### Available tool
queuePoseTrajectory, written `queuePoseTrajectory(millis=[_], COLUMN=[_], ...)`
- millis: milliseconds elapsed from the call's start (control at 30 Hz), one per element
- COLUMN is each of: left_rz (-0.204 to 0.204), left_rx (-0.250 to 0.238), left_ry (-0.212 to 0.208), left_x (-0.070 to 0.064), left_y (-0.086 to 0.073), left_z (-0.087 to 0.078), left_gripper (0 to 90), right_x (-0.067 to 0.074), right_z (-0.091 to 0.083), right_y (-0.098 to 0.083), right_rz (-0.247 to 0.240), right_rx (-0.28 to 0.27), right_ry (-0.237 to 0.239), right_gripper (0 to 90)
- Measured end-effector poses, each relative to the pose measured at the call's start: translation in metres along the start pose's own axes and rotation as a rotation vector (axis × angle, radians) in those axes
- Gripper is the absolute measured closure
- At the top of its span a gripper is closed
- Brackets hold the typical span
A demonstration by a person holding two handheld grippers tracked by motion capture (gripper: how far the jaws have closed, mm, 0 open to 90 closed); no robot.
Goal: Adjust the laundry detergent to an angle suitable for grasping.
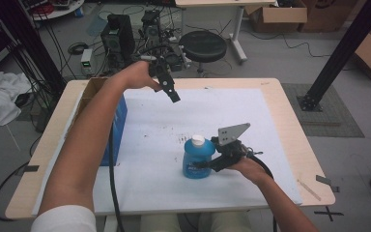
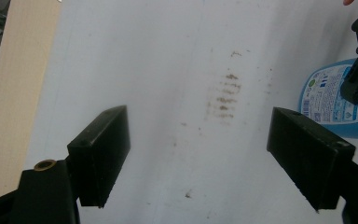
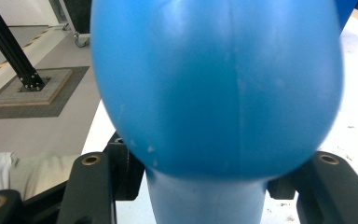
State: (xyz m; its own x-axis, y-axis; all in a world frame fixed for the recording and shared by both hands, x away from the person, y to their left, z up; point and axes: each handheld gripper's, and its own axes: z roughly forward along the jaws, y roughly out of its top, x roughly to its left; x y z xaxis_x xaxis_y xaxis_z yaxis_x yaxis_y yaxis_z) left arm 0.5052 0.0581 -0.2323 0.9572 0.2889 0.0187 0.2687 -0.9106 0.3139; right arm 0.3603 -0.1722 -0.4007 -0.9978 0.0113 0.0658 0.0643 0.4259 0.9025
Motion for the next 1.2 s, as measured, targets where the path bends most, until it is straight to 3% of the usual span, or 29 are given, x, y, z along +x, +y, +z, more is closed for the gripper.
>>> queuePoseTrajectory(millis=[233, 467, 1200], left_rz=[-0.002, -0.006, -0.008], left_rx=[0.001, -0.001, -0.002], left_ry=[0.000, 0.000, 0.000], left_x=[0.000, 0.000, 0.000], left_y=[-0.001, -0.003, -0.004], left_z=[0.000, 0.000, 0.000], left_gripper=[22.0, 22.0, 22.0], right_x=[0.000, 0.000, 0.000], right_z=[0.001, 0.003, -0.008], right_y=[-0.001, -0.001, 0.001], right_rz=[0.005, 0.029, 0.046], right_rx=[0.002, 0.000, -0.025], right_ry=[-0.003, -0.017, -0.043], right_gripper=[40.9, 32.4, 26.6])
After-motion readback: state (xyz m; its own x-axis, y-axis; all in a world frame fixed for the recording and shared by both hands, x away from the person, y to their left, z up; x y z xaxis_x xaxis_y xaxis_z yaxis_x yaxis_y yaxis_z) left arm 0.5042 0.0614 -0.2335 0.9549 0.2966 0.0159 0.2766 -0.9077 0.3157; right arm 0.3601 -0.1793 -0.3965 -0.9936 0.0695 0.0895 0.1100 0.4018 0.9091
